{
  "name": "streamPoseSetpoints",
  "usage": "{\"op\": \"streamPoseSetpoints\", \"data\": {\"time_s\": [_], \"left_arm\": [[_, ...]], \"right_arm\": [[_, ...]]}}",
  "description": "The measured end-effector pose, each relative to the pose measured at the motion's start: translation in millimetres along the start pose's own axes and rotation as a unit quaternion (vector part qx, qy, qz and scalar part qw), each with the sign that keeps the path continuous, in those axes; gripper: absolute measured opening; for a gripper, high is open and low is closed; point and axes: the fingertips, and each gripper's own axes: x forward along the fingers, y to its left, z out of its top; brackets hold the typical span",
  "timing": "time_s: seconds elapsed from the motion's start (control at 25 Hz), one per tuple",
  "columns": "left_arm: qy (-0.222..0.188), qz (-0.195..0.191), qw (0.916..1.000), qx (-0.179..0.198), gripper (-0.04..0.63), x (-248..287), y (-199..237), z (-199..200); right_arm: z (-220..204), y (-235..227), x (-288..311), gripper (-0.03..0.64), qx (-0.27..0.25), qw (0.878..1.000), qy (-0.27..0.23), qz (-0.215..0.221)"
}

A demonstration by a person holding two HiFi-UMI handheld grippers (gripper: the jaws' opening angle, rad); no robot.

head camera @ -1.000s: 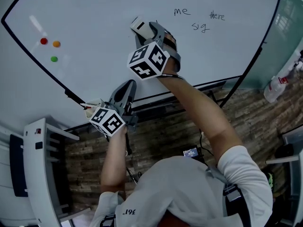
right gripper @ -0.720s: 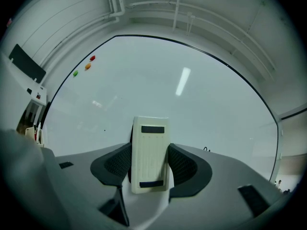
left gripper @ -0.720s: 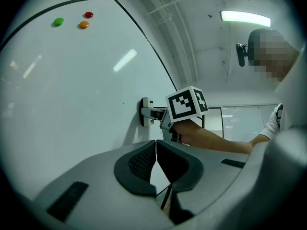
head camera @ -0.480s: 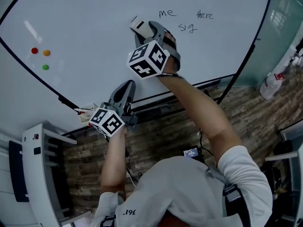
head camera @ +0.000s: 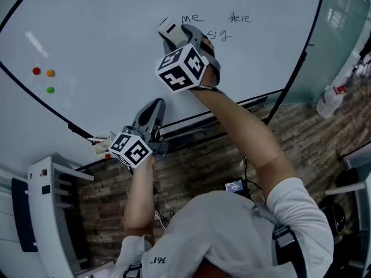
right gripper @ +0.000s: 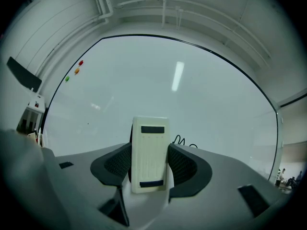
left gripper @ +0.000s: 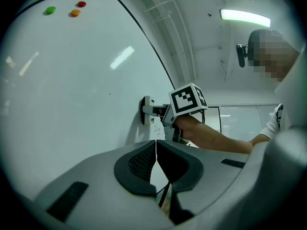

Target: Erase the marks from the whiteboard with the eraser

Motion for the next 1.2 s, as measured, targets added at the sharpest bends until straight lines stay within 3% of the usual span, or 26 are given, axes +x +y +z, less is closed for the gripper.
{"op": "streamPoseSetpoints", "data": {"time_s": [0.6, 1.2], "left_arm": [[0.012, -0.003, 0.9999, 0.004, 0.008, 18.1, -9.1, -7.8], [0.027, -0.018, 0.9994, 0.009, 0.008, 41.6, -24.2, -21.8]], "right_arm": [[-10.4, -35.6, -4.5, 0.253, 0.042, 0.999, -0.001, 0.009], [-33.3, -82.0, -11.8, 0.253, 0.052, 0.999, 0.004, -0.007]]}}
